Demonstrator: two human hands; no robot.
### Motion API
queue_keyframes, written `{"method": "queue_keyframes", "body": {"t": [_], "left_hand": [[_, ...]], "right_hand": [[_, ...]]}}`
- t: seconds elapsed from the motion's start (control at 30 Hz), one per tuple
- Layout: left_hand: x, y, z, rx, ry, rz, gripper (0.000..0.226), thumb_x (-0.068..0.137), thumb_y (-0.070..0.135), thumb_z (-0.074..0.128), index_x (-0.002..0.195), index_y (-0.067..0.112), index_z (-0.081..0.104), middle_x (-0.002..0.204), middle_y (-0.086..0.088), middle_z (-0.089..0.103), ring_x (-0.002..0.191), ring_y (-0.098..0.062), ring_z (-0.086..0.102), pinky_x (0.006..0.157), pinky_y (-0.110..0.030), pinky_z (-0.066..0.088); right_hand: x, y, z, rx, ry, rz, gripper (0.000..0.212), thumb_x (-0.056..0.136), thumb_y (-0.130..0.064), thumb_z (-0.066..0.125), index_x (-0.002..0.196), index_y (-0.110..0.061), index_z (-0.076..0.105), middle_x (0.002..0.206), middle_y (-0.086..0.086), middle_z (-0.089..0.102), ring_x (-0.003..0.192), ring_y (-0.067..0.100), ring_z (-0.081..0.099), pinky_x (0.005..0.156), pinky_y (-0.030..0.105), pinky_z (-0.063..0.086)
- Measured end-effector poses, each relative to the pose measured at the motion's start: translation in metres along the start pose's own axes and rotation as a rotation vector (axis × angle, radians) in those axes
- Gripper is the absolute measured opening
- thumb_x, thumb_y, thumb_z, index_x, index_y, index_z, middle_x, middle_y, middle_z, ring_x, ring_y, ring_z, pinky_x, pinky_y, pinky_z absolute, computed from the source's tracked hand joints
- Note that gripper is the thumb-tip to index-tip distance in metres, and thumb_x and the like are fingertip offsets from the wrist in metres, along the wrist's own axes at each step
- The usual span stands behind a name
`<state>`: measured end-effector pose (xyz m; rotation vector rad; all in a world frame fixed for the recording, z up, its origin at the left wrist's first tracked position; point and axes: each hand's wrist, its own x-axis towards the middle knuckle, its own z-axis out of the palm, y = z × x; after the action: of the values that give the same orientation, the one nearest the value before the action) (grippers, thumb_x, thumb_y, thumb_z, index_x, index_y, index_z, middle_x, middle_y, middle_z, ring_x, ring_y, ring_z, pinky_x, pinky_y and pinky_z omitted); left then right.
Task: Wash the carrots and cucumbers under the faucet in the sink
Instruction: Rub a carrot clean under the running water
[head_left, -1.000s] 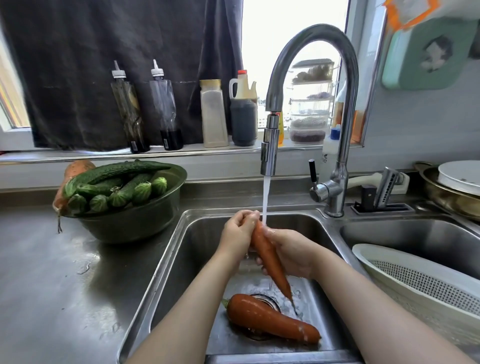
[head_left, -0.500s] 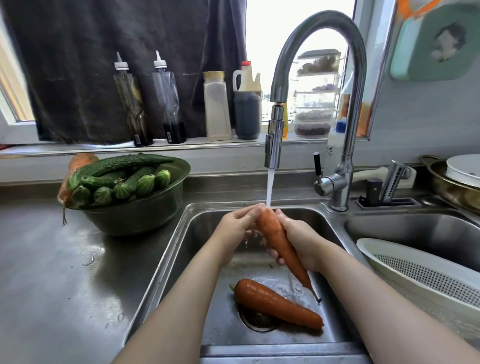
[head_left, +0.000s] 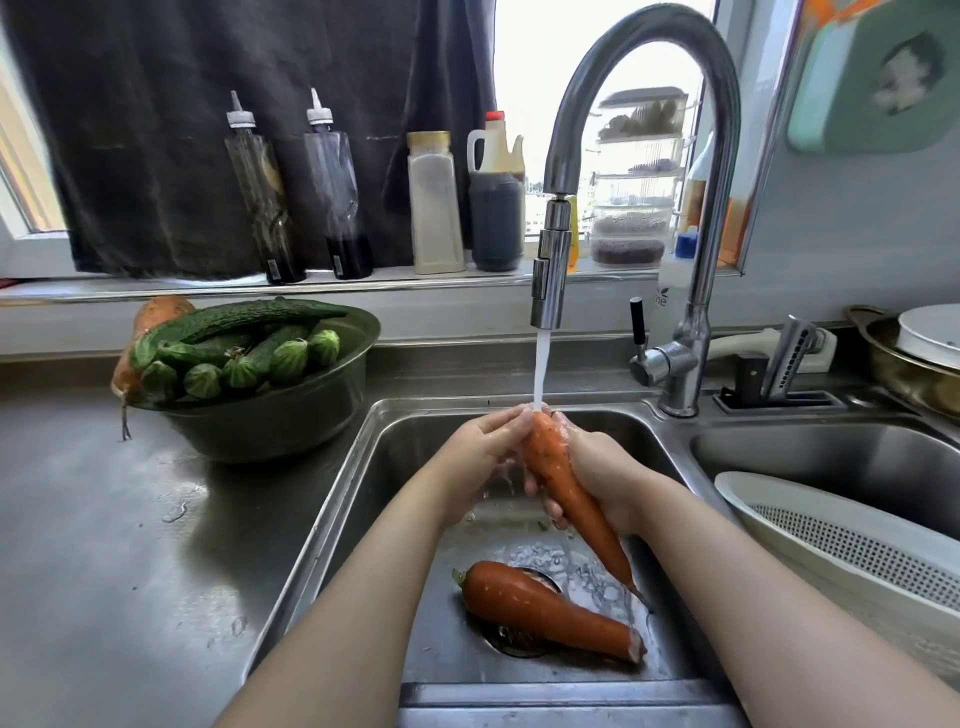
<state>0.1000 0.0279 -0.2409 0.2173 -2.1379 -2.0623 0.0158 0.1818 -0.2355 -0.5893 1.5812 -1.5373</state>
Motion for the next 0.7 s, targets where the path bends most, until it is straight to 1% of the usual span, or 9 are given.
{"method": "queue_keyframes", "body": {"t": [0.1, 0.17, 0.23, 0.3, 0.37, 0.47, 0.53, 0.6, 0.7], "left_hand": [[0.001, 0.000, 0.002, -0.029, 0.153, 0.007, 0.048, 0.086, 0.058, 0.072, 0.123, 0.028, 0.074, 0.115, -0.002, 0.076, 0.118, -0.026, 0.065, 0.114, -0.050, 0.043], [0.000, 0.000, 0.006, -0.073, 0.236, 0.012, 0.046, 0.080, 0.058, 0.076, 0.113, 0.027, 0.077, 0.106, -0.001, 0.079, 0.115, -0.026, 0.066, 0.113, -0.049, 0.043], [0.001, -0.002, 0.007, -0.080, 0.287, 0.004, 0.054, 0.070, 0.062, 0.079, 0.110, 0.026, 0.078, 0.105, -0.001, 0.079, 0.114, -0.027, 0.067, 0.113, -0.051, 0.043], [0.001, -0.001, 0.005, -0.101, 0.263, -0.030, 0.057, 0.071, 0.062, 0.077, 0.116, 0.026, 0.076, 0.108, 0.000, 0.078, 0.115, -0.026, 0.067, 0.115, -0.052, 0.041], [0.000, -0.001, 0.001, -0.096, 0.171, -0.068, 0.046, 0.086, 0.055, 0.070, 0.124, 0.028, 0.073, 0.108, 0.001, 0.078, 0.112, -0.023, 0.068, 0.116, -0.051, 0.039], [-0.001, -0.003, -0.003, -0.063, 0.061, -0.081, 0.038, 0.097, 0.047, 0.064, 0.132, 0.033, 0.067, 0.119, -0.002, 0.075, 0.120, -0.025, 0.066, 0.116, -0.051, 0.039], [0.001, -0.004, -0.002, -0.058, 0.059, -0.057, 0.034, 0.097, 0.045, 0.066, 0.129, 0.033, 0.069, 0.117, -0.004, 0.075, 0.118, -0.027, 0.066, 0.115, -0.054, 0.042], [0.002, -0.003, 0.000, -0.063, 0.125, -0.024, 0.034, 0.094, 0.048, 0.068, 0.125, 0.033, 0.071, 0.117, -0.004, 0.075, 0.119, -0.029, 0.065, 0.115, -0.055, 0.042], [0.005, -0.003, 0.000, -0.117, 0.232, -0.009, 0.047, 0.086, 0.056, 0.070, 0.126, 0.031, 0.069, 0.122, -0.008, 0.071, 0.124, -0.034, 0.060, 0.116, -0.055, 0.040]], "right_hand": [[-0.001, -0.002, -0.001, 0.080, -0.026, -0.019, 0.056, 0.108, -0.050, 0.036, 0.128, -0.003, 0.060, 0.089, 0.016, 0.067, 0.062, 0.023, 0.063, 0.051, 0.032, 0.053], [-0.001, -0.002, -0.003, 0.058, -0.092, -0.026, 0.046, 0.107, -0.044, 0.046, 0.134, -0.008, 0.059, 0.099, 0.013, 0.066, 0.072, 0.021, 0.064, 0.060, 0.032, 0.054], [0.000, -0.001, -0.004, -0.044, -0.117, -0.052, 0.042, 0.103, -0.037, 0.056, 0.131, -0.007, 0.062, 0.102, 0.011, 0.064, 0.075, 0.019, 0.062, 0.063, 0.032, 0.052], [0.000, 0.000, -0.002, -0.084, -0.097, -0.057, 0.045, 0.098, -0.046, 0.059, 0.120, -0.007, 0.065, 0.095, 0.009, 0.065, 0.069, 0.018, 0.059, 0.058, 0.031, 0.049], [0.001, -0.001, -0.001, -0.093, -0.057, -0.044, 0.057, 0.098, -0.061, 0.051, 0.106, -0.007, 0.065, 0.083, 0.007, 0.063, 0.060, 0.016, 0.054, 0.054, 0.030, 0.047], [0.002, -0.001, -0.003, -0.064, -0.017, -0.026, 0.068, 0.100, -0.068, 0.037, 0.107, -0.005, 0.063, 0.074, 0.009, 0.061, 0.051, 0.017, 0.049, 0.049, 0.028, 0.044], [0.003, 0.000, -0.005, -0.037, -0.016, 0.000, 0.070, 0.102, -0.067, 0.033, 0.104, -0.005, 0.064, 0.075, 0.011, 0.061, 0.050, 0.017, 0.049, 0.048, 0.028, 0.044], [0.005, 0.000, -0.004, 0.005, -0.025, -0.010, 0.066, 0.105, -0.060, 0.035, 0.106, -0.001, 0.065, 0.085, 0.013, 0.065, 0.055, 0.018, 0.053, 0.049, 0.030, 0.046], [0.010, 0.000, -0.006, 0.101, -0.095, -0.049, 0.044, 0.109, -0.037, 0.039, 0.131, -0.002, 0.057, 0.109, 0.015, 0.067, 0.070, 0.019, 0.062, 0.058, 0.031, 0.054]]}}
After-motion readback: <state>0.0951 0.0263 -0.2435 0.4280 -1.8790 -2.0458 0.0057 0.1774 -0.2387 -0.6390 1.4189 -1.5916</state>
